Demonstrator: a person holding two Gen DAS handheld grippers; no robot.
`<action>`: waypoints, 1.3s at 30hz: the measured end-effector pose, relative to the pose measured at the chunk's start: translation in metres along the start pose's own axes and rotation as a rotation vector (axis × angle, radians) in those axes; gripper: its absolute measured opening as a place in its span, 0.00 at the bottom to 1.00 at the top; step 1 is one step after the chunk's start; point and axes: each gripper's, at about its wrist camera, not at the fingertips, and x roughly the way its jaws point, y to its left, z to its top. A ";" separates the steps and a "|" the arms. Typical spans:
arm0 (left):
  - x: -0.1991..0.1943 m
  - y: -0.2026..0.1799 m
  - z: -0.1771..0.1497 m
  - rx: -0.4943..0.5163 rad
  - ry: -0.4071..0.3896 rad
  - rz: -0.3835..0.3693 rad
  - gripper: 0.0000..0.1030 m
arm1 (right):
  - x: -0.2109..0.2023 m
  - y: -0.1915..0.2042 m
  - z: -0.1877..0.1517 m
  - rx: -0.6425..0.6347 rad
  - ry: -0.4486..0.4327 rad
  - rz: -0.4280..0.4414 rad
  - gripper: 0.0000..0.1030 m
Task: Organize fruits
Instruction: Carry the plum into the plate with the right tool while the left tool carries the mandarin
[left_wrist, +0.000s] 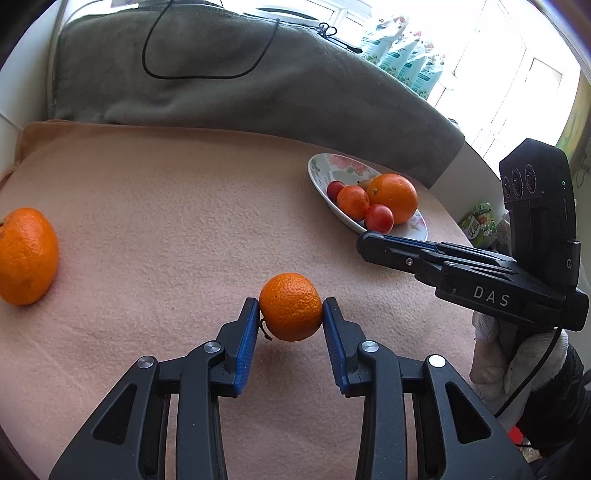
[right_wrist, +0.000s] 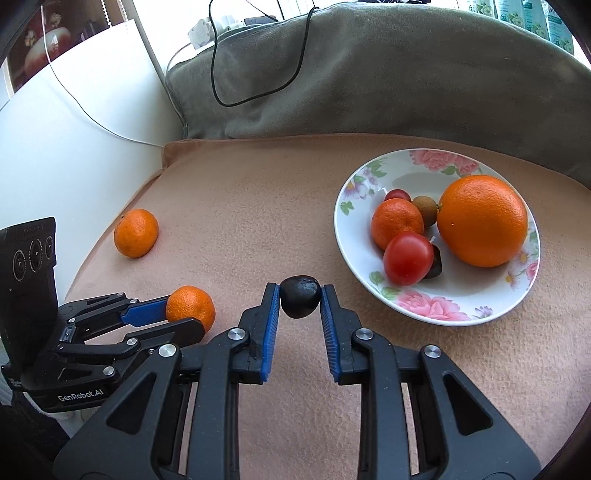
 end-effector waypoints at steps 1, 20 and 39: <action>0.000 -0.001 0.002 0.003 -0.002 -0.001 0.32 | -0.004 -0.002 0.000 0.005 -0.008 -0.001 0.23; 0.015 -0.032 0.059 0.104 -0.077 -0.034 0.32 | -0.046 -0.051 0.007 0.101 -0.095 -0.083 0.23; 0.062 -0.069 0.104 0.174 -0.056 -0.058 0.32 | -0.036 -0.066 0.005 0.131 -0.079 -0.101 0.23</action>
